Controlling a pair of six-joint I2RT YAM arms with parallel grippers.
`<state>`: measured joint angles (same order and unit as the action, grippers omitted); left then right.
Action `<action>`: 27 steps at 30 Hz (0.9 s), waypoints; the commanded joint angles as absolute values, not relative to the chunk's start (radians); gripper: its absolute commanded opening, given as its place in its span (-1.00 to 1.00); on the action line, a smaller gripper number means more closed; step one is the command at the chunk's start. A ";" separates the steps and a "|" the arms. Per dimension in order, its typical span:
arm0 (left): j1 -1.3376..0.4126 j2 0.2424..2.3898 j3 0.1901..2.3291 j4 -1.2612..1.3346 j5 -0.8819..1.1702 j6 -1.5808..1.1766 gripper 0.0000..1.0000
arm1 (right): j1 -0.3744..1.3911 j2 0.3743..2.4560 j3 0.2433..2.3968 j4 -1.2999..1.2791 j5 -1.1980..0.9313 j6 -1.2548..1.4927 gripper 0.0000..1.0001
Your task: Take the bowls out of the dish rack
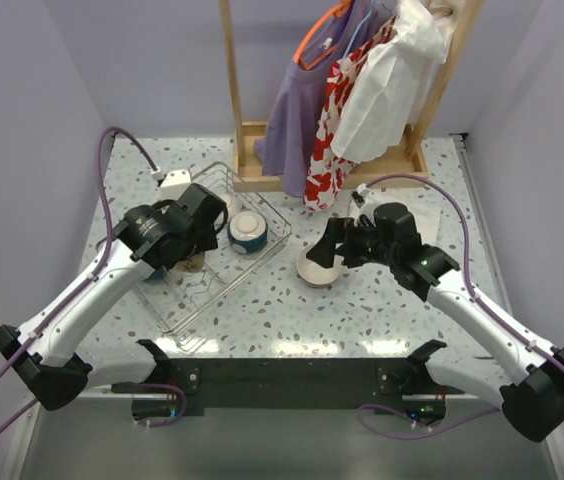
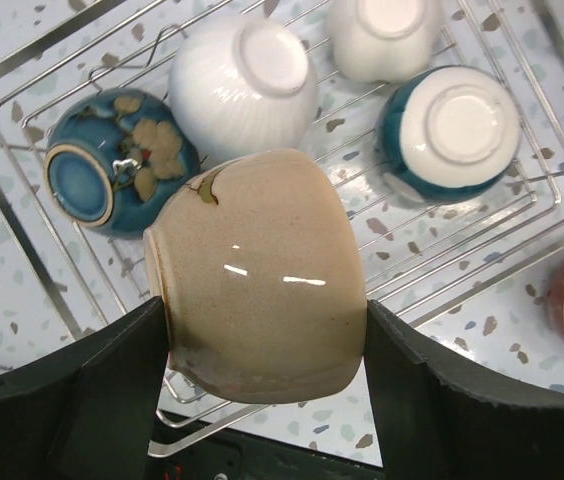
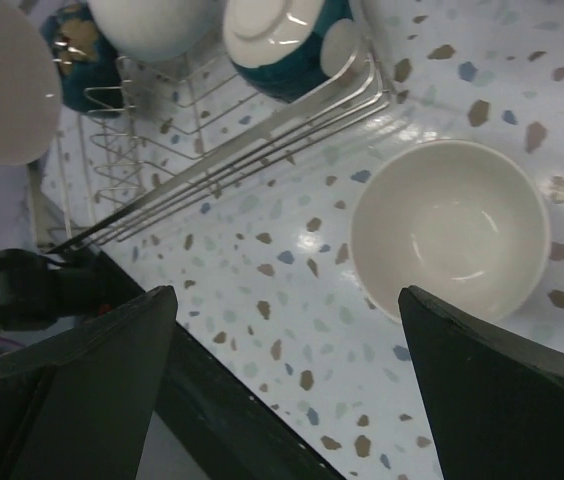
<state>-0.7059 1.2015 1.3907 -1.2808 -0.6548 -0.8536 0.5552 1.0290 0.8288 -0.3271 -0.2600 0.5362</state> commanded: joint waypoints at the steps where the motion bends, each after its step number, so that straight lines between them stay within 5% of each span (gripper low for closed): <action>1: -0.699 1.203 1.479 -1.120 -0.644 -0.732 -0.99 | 0.555 1.094 0.859 -0.070 -0.446 0.714 0.94; 27: -0.701 1.126 1.367 -0.611 -0.176 -0.748 -1.00 | 0.647 1.485 0.908 0.524 -0.574 1.136 0.89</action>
